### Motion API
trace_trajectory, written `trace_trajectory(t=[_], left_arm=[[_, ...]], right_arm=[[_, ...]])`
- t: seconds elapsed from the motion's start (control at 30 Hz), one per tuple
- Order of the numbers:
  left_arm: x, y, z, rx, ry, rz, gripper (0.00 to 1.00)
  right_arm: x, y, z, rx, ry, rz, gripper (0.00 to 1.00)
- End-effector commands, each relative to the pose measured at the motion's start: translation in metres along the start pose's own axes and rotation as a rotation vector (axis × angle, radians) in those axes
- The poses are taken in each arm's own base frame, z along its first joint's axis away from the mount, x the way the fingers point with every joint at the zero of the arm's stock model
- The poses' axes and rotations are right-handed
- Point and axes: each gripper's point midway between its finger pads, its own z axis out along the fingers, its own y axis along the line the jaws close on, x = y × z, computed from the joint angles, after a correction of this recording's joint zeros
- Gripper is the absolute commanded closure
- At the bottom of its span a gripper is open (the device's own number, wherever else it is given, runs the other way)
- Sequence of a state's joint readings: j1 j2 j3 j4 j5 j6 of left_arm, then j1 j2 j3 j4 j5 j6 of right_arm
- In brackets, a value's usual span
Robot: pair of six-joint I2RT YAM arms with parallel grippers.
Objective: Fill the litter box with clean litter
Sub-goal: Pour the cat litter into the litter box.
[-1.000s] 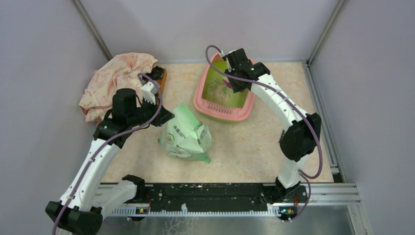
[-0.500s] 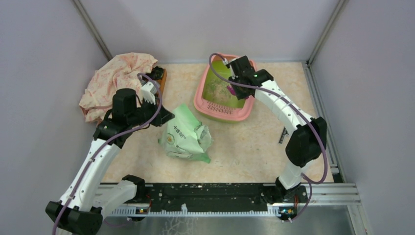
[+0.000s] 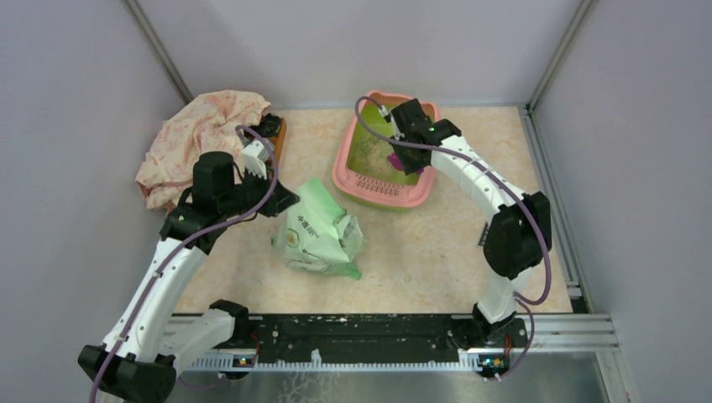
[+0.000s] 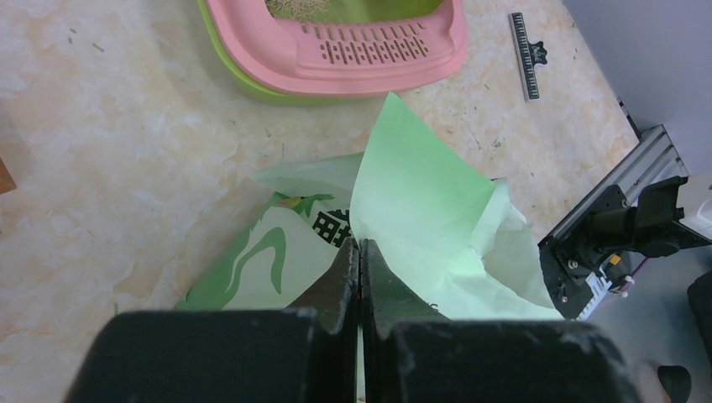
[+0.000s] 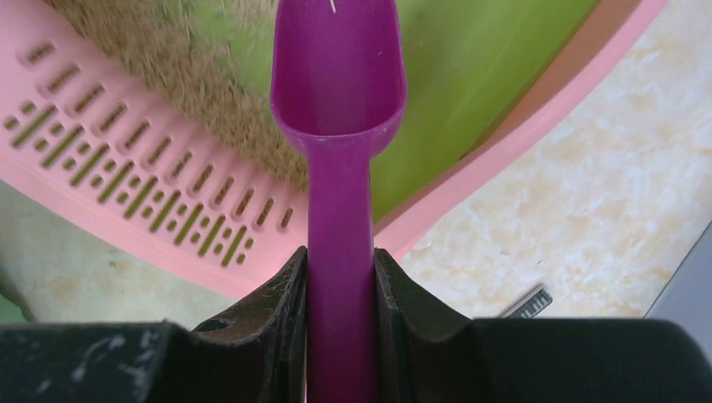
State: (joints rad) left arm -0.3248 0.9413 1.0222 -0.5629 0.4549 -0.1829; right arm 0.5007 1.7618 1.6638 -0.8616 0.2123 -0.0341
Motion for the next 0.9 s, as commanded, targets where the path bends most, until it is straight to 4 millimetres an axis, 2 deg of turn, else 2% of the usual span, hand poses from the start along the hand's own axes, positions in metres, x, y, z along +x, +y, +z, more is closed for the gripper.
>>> trace_trajectory(t=[0.0, 0.2, 0.3, 0.43, 0.57, 0.67, 0.77, 0.87], left_arm=[[-0.039, -0.028, -0.013, 0.100, -0.137, 0.073, 1.00], [-0.039, -0.028, -0.013, 0.097, -0.137, 0.072, 1.00], [-0.039, -0.028, -0.012, 0.098, -0.136, 0.071, 1.00], [-0.040, -0.028, -0.012, 0.099, -0.135, 0.068, 1.00], [-0.039, -0.027, -0.011, 0.099, -0.133, 0.068, 1.00], [-0.039, -0.028, -0.012, 0.100, -0.137, 0.071, 1.00], [-0.040, -0.028, -0.015, 0.095, -0.148, 0.079, 1.00], [-0.043, -0.028, -0.019, 0.086, -0.162, 0.092, 1.00]], right_arm=[[-0.013, -0.003, -0.018, -0.016, -0.074, 0.024, 1.00], [-0.044, -0.007, -0.070, -0.031, -0.331, 0.041, 1.00], [-0.041, 0.004, -0.098, -0.119, -0.423, 0.022, 1.00], [-0.015, 0.036, -0.130, -0.274, -0.462, -0.060, 1.00], [0.011, 0.065, -0.182, -0.404, -0.539, -0.127, 1.00], [0.033, 0.082, -0.212, -0.499, -0.544, -0.162, 1.00], [0.058, 0.097, -0.232, -0.566, -0.506, -0.207, 1.00], [0.079, 0.111, -0.242, -0.588, -0.441, -0.263, 1.00]])
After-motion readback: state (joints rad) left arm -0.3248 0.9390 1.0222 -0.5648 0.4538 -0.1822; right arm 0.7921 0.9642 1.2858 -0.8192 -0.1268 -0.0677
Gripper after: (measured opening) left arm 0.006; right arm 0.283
